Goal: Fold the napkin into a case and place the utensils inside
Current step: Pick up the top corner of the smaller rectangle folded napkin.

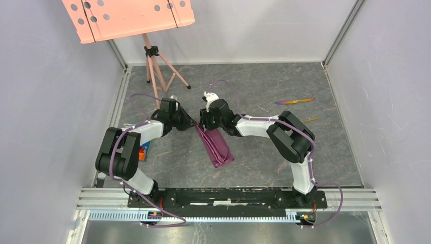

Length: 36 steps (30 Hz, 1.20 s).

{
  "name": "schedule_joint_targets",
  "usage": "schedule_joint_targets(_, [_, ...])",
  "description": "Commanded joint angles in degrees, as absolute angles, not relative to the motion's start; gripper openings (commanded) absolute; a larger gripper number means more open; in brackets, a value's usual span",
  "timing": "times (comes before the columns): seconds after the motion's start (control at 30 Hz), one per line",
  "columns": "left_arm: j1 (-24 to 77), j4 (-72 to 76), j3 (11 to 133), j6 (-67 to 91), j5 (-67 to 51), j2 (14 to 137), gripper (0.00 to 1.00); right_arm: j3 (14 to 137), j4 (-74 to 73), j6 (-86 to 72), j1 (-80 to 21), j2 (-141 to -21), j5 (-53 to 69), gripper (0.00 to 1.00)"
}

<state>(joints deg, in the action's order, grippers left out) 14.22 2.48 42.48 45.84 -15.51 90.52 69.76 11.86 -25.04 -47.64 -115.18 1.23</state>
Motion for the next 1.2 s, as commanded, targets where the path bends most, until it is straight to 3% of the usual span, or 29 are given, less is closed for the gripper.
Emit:
schedule_joint_targets(0.0, [14.3,5.4,43.0,47.1,-17.0,90.7,0.16,72.6,12.4,-23.3,-48.3,-116.4,0.4,0.46])
schedule_joint_targets(0.1, [14.3,5.6,42.8,47.2,-17.1,90.9,0.14,73.1,12.5,-22.8,-48.4,-116.9,-1.5,0.41])
schedule_joint_targets(0.37, [14.3,5.6,42.4,46.9,-16.9,90.8,0.1,74.4,11.9,-22.7,-48.5,-118.7,-3.2,0.41])
schedule_joint_targets(0.53, [14.3,5.6,42.0,46.9,-16.7,90.7,0.1,74.1,13.5,-22.8,-48.5,-119.2,-3.3,0.26])
schedule_joint_targets(0.73, [14.3,5.6,41.8,46.5,-16.3,90.8,0.08,74.2,14.5,-21.1,-48.5,-116.9,-1.9,0.0])
schedule_joint_targets(1.17, [14.3,5.5,41.6,46.1,-16.1,90.3,0.06,70.1,21.9,-25.4,-48.4,-115.3,7.9,0.0])
